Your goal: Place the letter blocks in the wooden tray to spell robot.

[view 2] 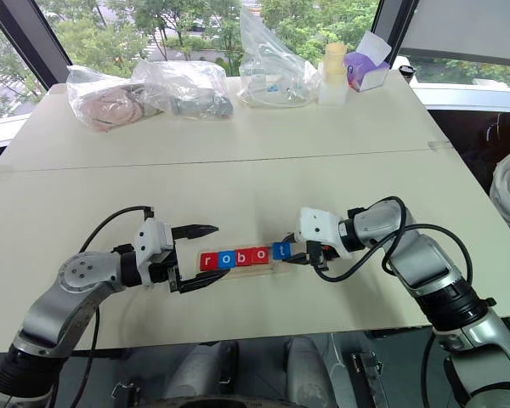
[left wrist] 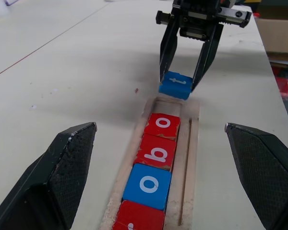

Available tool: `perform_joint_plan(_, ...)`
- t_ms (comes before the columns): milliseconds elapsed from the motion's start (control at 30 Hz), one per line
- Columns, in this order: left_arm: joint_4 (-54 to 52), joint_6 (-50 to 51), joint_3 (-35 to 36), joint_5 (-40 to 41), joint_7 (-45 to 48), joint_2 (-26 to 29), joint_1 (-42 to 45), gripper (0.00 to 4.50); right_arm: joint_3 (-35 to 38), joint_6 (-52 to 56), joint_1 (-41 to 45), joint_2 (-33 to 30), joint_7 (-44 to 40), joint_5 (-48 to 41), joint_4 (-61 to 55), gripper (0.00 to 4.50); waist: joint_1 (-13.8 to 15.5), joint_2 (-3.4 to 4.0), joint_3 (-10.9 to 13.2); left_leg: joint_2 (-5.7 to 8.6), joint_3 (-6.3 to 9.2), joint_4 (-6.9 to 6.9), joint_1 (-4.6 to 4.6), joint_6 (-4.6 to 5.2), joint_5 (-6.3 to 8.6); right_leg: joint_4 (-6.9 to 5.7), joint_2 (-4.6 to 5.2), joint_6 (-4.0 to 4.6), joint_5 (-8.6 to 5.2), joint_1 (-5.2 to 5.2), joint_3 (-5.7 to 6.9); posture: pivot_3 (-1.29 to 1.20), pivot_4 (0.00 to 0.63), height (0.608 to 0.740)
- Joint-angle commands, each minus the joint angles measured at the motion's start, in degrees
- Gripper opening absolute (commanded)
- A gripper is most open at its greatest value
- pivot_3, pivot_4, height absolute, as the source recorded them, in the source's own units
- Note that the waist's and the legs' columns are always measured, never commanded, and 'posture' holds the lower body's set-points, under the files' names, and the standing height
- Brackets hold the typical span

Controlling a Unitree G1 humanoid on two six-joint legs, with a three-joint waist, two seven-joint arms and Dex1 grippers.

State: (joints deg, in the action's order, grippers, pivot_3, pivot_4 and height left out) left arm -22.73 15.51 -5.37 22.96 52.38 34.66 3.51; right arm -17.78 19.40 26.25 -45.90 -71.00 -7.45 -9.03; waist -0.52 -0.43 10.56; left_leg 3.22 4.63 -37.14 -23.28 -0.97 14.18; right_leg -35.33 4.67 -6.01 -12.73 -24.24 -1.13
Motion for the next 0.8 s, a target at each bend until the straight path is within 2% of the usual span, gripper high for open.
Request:
perform_joint_plan(33,-2.1,-0.7,0.3,-0.1,-0.4,-0.1,-0.1,4.50,-0.2,-1.1,1.3,0.8,0.2,0.8,0.2,1.10,0.0,0.00,0.0,0.00,-0.01,0.00,0.00,0.00,0.00,0.00,0.00,0.00,0.00,0.00,0.00,0.00,0.150,0.740)
perform_joint_plan(533,-2.7,-0.6,0.1,-0.1,-1.6,-0.2,-0.7,4.50,-1.1,-1.7,1.8,3.1,1.0,2.4,2.7,1.10,-0.1,0.00,0.0,0.00,0.00,0.00,0.00,0.00,0.00,-0.01,-0.01,0.00,0.00,0.00,0.00,0.00,0.150,0.740)
perform_joint_plan(733,-2.6,-0.8,0.0,-0.2,-1.9,-0.3,-0.5,4.50,-1.3,-1.1,1.7,3.2,0.9,2.4,2.1,4.11,-0.1,0.00,0.0,0.00,0.00,0.00,0.00,-0.01,0.00,-0.01,-0.01,-0.01,0.01,0.00,0.00,0.00,0.150,0.740)
perform_joint_plan(767,-2.5,-0.8,-0.1,-0.2,-1.9,-0.4,-0.4,4.50,-1.4,-1.0,1.7,3.4,0.9,2.5,2.0,4.46,-0.1,0.00,0.0,0.00,0.00,0.00,0.01,-0.01,0.00,-0.01,-0.01,-0.01,0.01,0.00,0.00,0.00,0.150,0.740)
perform_joint_plan(800,-2.5,-0.8,-0.1,-0.2,-1.9,-0.4,-0.4,4.50,-1.5,-0.8,1.7,3.4,0.9,2.5,1.9,4.46,-0.1,0.00,0.0,0.00,0.00,0.00,0.01,-0.01,0.00,-0.01,-0.01,-0.01,0.01,0.00,0.00,0.00,0.150,0.740)
